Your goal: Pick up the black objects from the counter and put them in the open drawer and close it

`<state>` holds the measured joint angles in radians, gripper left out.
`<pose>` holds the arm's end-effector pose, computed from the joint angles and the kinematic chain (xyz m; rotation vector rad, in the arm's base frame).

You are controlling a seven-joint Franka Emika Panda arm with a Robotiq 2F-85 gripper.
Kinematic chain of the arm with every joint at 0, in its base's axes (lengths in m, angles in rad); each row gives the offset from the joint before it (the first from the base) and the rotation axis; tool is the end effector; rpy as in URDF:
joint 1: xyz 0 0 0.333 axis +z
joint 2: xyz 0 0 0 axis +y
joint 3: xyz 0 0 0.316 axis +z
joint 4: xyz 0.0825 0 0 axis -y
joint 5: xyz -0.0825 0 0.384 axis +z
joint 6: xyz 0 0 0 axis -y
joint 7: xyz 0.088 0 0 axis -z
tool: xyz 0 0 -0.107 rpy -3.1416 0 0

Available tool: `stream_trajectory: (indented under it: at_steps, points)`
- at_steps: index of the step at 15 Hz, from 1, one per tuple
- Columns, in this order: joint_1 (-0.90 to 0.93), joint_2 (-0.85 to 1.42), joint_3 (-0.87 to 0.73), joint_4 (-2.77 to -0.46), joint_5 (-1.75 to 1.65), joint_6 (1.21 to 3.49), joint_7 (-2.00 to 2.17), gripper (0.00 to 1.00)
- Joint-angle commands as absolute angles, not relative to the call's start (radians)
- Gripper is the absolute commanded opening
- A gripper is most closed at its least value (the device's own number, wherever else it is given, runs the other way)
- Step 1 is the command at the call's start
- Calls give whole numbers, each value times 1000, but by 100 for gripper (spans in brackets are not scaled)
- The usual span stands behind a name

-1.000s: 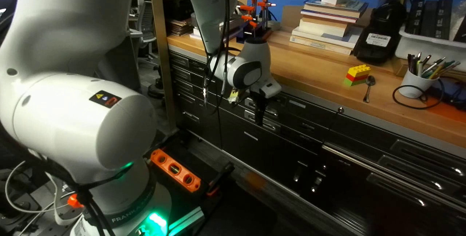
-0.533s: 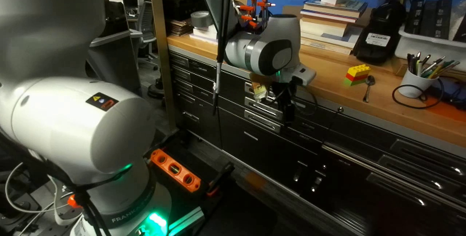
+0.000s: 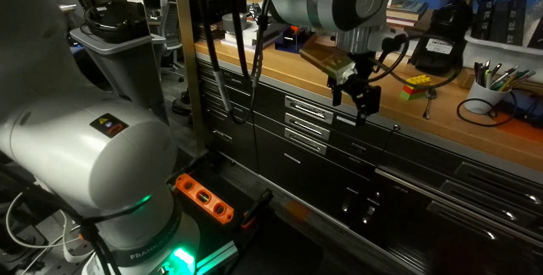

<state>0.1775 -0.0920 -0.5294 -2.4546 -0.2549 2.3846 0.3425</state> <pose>0.4428 -0.1640 0.3291 2.9153 -0.7572 0.0199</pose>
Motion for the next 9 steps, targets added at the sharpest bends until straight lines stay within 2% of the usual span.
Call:
stream_trajectory:
  at_steps: [1, 5, 9]
  points:
    - [-28, -329, -359, -2479, -297, 2188, 232, 100]
    - [-176, -548, -290, -2501, -263, 2008, 92, 100]
    - [-239, -687, -327, -2518, -216, 1895, -85, 100]
